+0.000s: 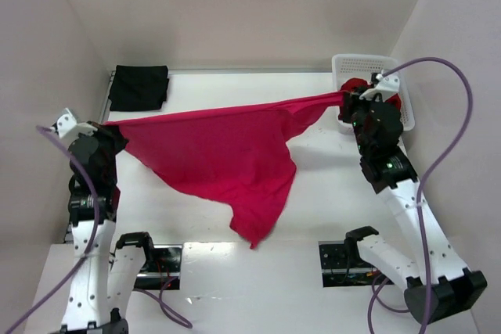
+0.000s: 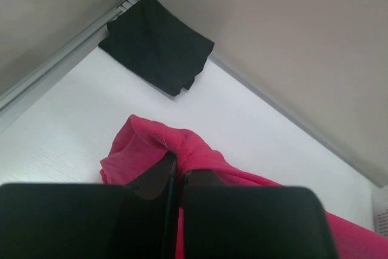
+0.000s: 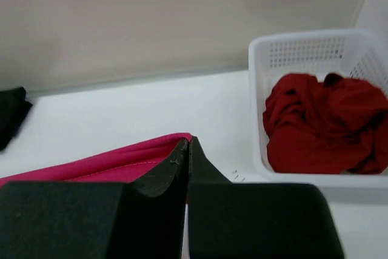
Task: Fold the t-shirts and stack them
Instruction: Flatten out the tshirt
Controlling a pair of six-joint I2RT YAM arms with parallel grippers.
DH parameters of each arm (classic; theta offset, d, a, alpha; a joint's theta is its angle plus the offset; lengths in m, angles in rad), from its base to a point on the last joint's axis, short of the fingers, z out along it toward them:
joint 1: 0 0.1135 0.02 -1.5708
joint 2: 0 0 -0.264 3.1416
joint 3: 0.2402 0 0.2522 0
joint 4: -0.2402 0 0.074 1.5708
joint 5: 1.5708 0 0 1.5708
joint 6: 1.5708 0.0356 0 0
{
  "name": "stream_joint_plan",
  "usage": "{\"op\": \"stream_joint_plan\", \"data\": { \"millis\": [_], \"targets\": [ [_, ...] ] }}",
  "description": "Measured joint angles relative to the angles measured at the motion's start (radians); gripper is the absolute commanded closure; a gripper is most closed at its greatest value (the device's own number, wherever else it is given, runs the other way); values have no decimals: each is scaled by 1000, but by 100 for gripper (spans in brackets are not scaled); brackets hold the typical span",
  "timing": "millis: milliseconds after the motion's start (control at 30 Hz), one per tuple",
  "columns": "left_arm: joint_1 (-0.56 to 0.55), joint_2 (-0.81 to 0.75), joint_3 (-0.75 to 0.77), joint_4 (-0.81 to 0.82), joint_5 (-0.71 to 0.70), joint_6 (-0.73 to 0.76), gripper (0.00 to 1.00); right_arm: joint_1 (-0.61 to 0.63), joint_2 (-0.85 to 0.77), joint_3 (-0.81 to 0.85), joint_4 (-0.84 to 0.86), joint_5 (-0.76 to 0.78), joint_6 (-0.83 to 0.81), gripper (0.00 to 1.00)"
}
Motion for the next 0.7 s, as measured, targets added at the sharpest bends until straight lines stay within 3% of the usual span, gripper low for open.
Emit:
{"op": "stream_joint_plan", "data": {
  "millis": [167, 367, 700],
  "targets": [
    [-1, 95, -14, 103, 19, 54, 100, 1, 74, -19, 28, 16, 11, 100],
    [-2, 86, 32, 171, 49, 131, 100, 1, 53, 42, 48, 29, 6, 100],
    [-2, -238, 173, 76, 129, 148, 100, 1, -236, 160, 25, 13, 3, 100]
  ]
}}
